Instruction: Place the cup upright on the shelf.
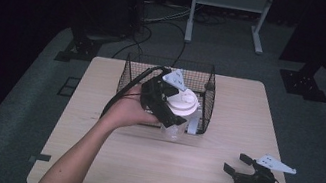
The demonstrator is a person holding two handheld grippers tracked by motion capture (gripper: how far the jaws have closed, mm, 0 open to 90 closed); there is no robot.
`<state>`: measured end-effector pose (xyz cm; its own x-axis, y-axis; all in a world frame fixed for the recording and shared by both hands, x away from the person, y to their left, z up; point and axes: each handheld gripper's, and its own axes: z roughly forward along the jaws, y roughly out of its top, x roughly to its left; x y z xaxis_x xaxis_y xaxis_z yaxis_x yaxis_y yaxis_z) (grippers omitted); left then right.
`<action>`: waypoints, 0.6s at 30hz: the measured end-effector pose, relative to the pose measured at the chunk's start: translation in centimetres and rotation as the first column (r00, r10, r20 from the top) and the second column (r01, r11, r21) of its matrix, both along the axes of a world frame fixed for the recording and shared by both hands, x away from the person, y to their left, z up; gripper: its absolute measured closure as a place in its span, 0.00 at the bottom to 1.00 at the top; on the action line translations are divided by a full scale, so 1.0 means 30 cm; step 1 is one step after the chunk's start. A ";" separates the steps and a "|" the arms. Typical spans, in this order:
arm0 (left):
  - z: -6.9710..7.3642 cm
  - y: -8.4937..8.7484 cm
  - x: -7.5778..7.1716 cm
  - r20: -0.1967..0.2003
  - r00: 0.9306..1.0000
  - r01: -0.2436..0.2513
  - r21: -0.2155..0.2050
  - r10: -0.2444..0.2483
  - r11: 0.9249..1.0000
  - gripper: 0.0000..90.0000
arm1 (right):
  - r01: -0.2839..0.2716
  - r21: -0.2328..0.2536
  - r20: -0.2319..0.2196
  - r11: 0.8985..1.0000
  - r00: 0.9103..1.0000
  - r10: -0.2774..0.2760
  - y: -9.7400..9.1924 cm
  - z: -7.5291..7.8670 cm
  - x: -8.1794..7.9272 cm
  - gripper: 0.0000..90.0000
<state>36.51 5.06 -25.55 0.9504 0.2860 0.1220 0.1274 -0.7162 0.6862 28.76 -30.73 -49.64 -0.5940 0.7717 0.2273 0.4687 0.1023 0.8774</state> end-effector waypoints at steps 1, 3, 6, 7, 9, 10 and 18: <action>0.008 0.001 0.007 0.002 1.000 -0.002 0.000 0.002 1.000 0.06 | -0.001 -0.002 0.000 1.000 1.000 0.001 0.000 0.000 0.000 0.14; 0.022 0.003 0.021 0.004 1.000 -0.007 0.002 0.007 1.000 0.06 | 0.000 0.000 0.000 1.000 1.000 0.000 0.000 0.000 0.000 0.14; 0.042 0.005 0.038 0.001 1.000 -0.011 -0.011 0.011 1.000 0.06 | 0.001 0.009 -0.001 1.000 1.000 -0.001 -0.002 0.001 -0.001 0.14; 0.047 0.005 0.042 0.002 1.000 -0.010 -0.012 0.010 1.000 0.06 | 0.001 0.011 0.000 1.000 1.000 -0.001 -0.003 0.001 -0.001 0.14; 0.057 0.003 0.054 -0.007 1.000 -0.013 -0.018 0.013 1.000 0.06 | 0.001 0.012 0.000 1.000 1.000 -0.001 -0.003 0.001 -0.001 0.14; 0.062 0.001 0.060 -0.008 1.000 -0.018 -0.019 0.017 1.000 0.06 | 0.002 0.011 -0.001 1.000 1.000 -0.002 -0.003 0.000 0.000 0.14; 0.100 -0.011 0.116 -0.006 0.999 -0.052 -0.001 0.052 0.999 0.06 | 0.000 0.007 0.001 1.000 1.000 0.000 -0.003 -0.001 0.002 0.14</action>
